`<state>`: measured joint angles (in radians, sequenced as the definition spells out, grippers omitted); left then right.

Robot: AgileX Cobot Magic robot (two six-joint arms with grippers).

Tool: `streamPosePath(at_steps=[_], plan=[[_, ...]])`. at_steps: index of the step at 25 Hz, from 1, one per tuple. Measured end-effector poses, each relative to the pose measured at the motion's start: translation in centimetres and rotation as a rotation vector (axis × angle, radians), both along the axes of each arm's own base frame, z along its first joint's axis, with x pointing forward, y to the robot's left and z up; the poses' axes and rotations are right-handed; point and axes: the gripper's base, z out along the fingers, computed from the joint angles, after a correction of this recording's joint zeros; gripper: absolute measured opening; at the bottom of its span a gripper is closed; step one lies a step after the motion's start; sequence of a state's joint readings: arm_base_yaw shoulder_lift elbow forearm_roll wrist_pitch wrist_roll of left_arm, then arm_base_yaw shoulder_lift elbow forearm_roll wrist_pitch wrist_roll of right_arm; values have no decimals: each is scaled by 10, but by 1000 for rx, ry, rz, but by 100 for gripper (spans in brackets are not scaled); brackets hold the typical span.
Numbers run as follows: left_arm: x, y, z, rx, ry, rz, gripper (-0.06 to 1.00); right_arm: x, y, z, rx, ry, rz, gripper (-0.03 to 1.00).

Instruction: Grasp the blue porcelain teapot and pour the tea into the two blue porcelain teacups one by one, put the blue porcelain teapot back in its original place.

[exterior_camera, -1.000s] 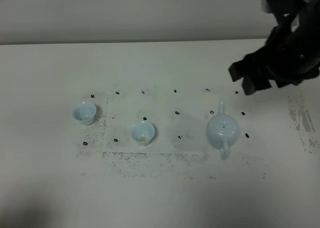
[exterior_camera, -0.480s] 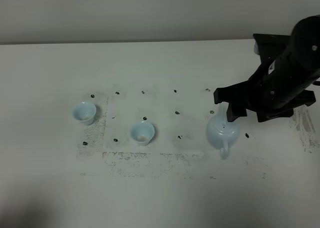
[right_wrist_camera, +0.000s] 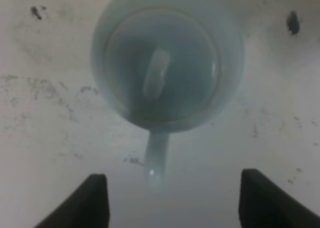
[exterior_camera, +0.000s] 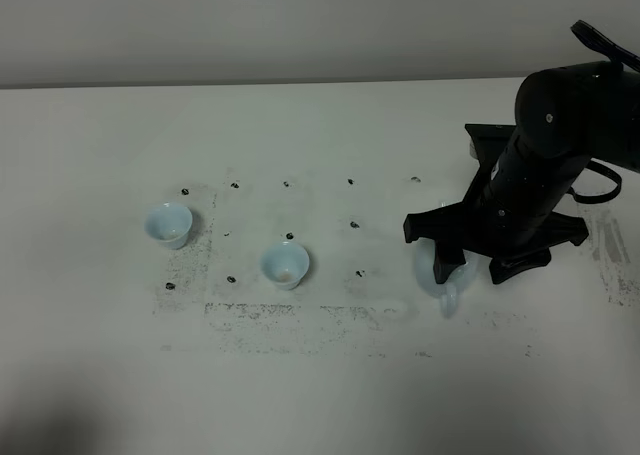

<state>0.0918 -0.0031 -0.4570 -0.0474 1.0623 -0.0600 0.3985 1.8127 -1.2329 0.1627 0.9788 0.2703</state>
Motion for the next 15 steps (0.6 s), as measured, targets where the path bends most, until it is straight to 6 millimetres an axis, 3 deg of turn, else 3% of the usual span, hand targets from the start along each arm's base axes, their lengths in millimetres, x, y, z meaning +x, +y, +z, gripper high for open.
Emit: streamPosePath(at_steps=[10, 15], plan=[[0, 0, 0, 0, 0, 0, 72, -4, 9, -1, 47, 25, 5, 54], [0, 0, 0, 0, 0, 0, 72, 1, 11, -17, 35, 54, -6, 54]])
